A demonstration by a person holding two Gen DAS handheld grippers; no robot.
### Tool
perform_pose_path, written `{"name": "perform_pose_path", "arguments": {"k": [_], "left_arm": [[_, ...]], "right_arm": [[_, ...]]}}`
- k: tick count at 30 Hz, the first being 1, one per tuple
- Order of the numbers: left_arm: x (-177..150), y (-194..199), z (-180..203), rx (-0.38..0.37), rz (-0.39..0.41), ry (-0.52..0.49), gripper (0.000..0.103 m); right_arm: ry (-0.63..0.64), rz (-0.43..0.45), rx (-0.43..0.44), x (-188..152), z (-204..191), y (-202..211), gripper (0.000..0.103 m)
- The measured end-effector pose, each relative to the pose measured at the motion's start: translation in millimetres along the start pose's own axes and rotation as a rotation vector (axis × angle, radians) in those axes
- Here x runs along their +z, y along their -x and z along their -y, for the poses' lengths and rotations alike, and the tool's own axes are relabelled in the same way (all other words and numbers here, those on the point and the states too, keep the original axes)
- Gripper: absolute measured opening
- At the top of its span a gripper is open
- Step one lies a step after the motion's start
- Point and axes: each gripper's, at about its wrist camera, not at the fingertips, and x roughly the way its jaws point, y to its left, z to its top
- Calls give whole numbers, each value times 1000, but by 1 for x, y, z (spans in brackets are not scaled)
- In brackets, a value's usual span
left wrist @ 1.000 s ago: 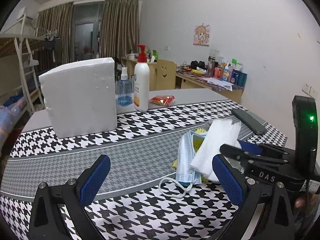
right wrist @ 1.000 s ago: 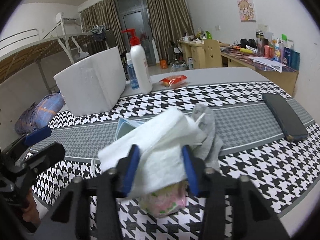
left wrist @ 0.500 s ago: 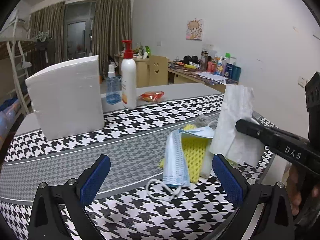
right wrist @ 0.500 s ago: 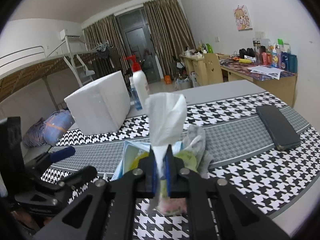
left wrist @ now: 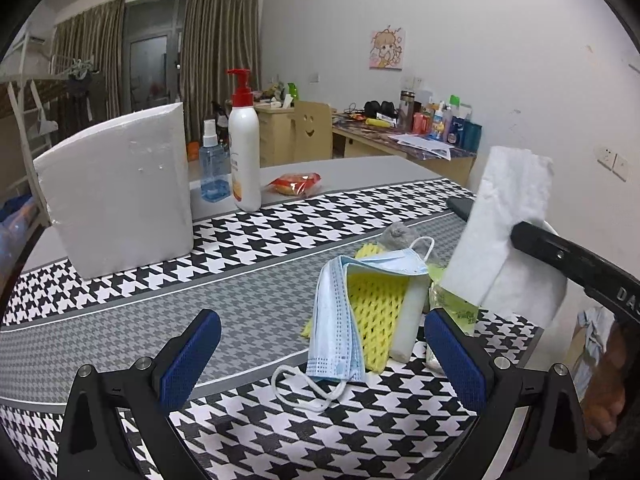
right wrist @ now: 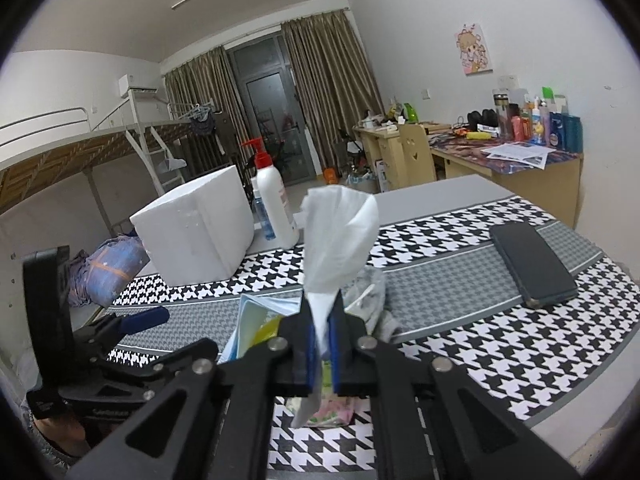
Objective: Organize soft objects
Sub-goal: 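Grasp the blue face mask with the left gripper while the right gripper holds the tissue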
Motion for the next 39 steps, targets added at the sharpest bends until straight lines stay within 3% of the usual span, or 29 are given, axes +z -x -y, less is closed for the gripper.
{"name": "perform_pose_path", "arguments": {"k": [2, 14, 20, 25, 30, 39], "left_arm": [[1, -5, 1, 5, -6, -6, 101], [8, -43, 8, 17, -88, -10, 70], [5, -62, 8, 17, -155, -4, 43], [2, -62, 7, 13, -167, 5, 12], [3, -48, 5, -5, -135, 1, 6], [12, -10, -8, 11, -32, 27, 6]], "right_arm": [[-4, 0, -1, 0, 4, 1, 8], [-12, 4, 26, -8, 13, 6, 8], [-18, -9, 48, -11, 16, 2, 8], [-13, -19, 59, -13, 15, 1, 8], [-2, -18, 61, -12, 10, 1, 8], [34, -8, 66, -6, -4, 4, 8]]}}
